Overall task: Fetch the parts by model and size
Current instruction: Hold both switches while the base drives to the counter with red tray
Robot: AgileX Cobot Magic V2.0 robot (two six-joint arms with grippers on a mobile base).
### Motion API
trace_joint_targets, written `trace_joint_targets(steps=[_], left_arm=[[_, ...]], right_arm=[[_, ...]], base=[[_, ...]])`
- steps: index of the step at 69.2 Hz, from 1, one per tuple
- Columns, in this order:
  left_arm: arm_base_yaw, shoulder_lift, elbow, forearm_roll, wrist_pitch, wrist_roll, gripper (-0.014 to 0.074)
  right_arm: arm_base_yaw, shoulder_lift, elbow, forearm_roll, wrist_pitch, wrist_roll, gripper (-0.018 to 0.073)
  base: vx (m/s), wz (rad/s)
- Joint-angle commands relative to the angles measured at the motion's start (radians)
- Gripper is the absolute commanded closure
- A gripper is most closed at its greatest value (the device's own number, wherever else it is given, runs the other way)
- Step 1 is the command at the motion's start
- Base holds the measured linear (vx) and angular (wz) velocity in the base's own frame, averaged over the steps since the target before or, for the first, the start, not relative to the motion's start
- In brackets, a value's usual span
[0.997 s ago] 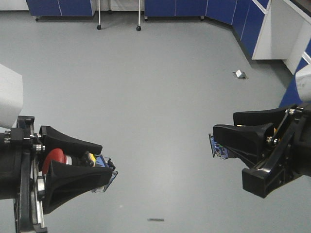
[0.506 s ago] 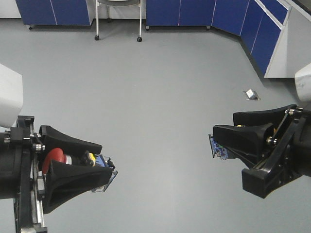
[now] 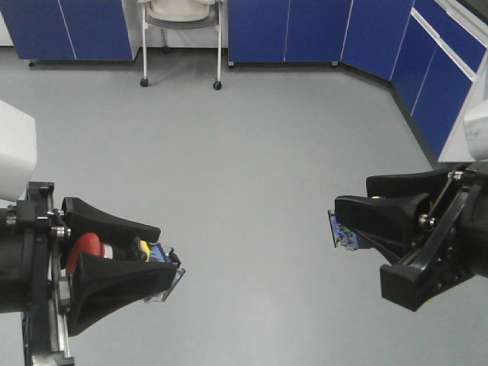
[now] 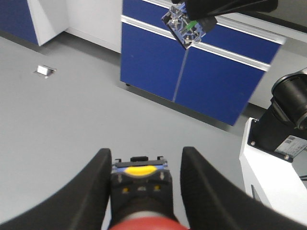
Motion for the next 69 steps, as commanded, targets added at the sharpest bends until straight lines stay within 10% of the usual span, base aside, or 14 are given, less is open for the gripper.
trace_joint_targets(steps=[1,69], left_arm=[[-0.006,-0.01,-0.03,-0.056,-0.03,-0.006,0.0603],[-0.006,-0.008,-0.03,-0.056,-0.031,-0.006,0.0603]], right_arm=[[-0.001,-0.009,-0.029,0.004,-0.075,-0.011,0.0564],[-0.001,-0.005,-0.029,0.004,-0.074,-0.011,0.0564]], base=[[0.67,0.0],[0.67,-0.01]])
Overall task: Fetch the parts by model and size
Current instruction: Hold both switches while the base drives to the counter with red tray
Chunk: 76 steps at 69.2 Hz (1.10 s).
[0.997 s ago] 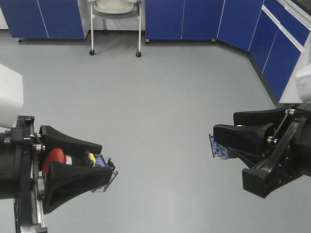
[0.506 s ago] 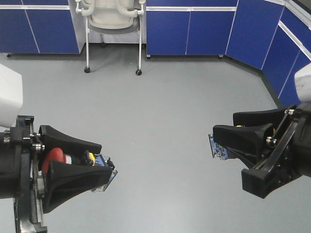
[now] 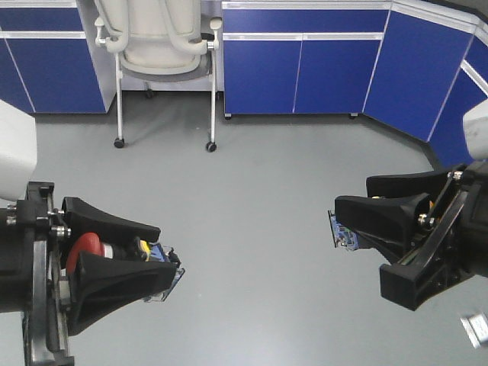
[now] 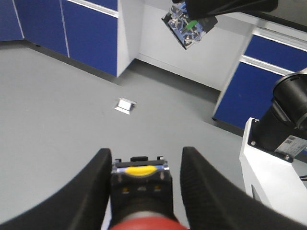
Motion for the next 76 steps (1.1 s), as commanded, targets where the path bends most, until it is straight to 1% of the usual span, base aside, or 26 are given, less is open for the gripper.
trace_joint_targets(steps=[1,43,76], left_arm=[[-0.006,-0.008,-0.03,-0.056,-0.031,-0.006,0.0603],[-0.006,-0.008,-0.03,-0.056,-0.03,-0.006,0.0603],[-0.006,-0.008,-0.03,-0.056,-0.034,-0.006,0.0603]], right_arm=[[-0.001,-0.005,-0.029,0.004,-0.074,-0.011,0.0564],[-0.001,-0.005,-0.029,0.004,-0.074,-0.011,0.0564],[-0.001,-0.005,-0.029,0.004,-0.075,-0.011,0.0564]], base=[[0.65,-0.01],[0.61,0.03],[0.41,-0.01]])
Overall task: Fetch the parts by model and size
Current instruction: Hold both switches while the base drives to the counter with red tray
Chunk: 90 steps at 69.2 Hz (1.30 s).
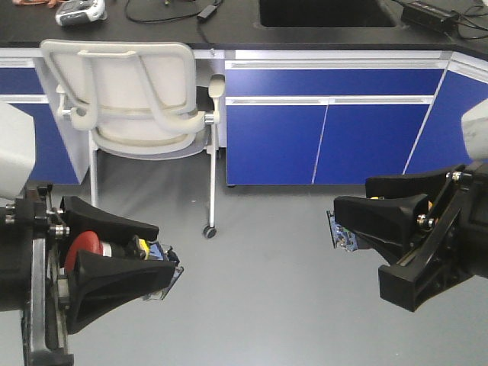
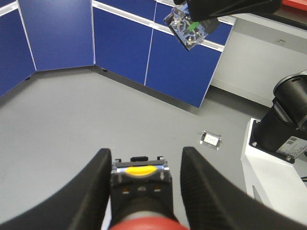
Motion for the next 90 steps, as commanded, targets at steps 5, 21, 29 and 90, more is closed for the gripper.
trace_joint_targets(steps=[5,21,29,90], left_arm=[[-0.006,-0.008,-0.03,-0.056,-0.033,-0.006,0.0603],[-0.006,-0.008,-0.03,-0.056,-0.033,-0.006,0.0603],[-0.006,-0.008,-0.03,-0.056,-0.033,-0.006,0.0603],[-0.006,-0.01,-0.03,-0.056,-0.029,-0.006,0.0603]], right_arm=[[-0.001,-0.005,-0.029,0.004,-0.075,-0.011,0.0564],[-0.001,-0.005,-0.029,0.004,-0.075,-0.011,0.0564],[-0.001,-0.005,-0.029,0.004,-0.075,-0.011,0.0564],[-0.001,-0.005,-0.029,0.004,-0.075,-0.011,0.0564]], base=[[0.29,-0.16],[0.23,-0.34],[0.18,-0.55],[0.14,-0.66]])
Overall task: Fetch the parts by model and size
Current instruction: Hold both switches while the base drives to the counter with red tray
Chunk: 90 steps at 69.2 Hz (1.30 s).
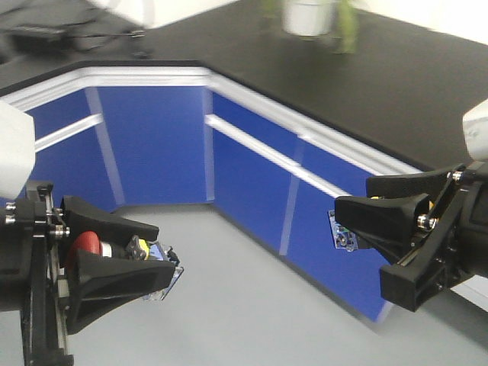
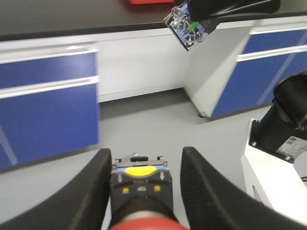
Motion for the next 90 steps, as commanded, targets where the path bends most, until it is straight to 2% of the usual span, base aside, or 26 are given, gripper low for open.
trace_joint_targets(steps=[1,54,90], left_arm=[[-0.006,-0.01,-0.03,-0.056,-0.029,-0.006,0.0603],[-0.006,-0.01,-0.03,-0.056,-0.03,-0.006,0.0603],[-0.006,-0.01,-0.03,-0.056,-0.03,-0.006,0.0603]], right_arm=[[-0.001,-0.005,-0.029,0.004,-0.075,-0.011,0.0564],[-0.001,-0.005,-0.029,0.004,-0.075,-0.011,0.0564],[-0.001,-0.005,-0.029,0.004,-0.075,-0.011,0.0564]], base=[[0.14,-0.8],[0.1,-0.86],[0.07,-0.3]])
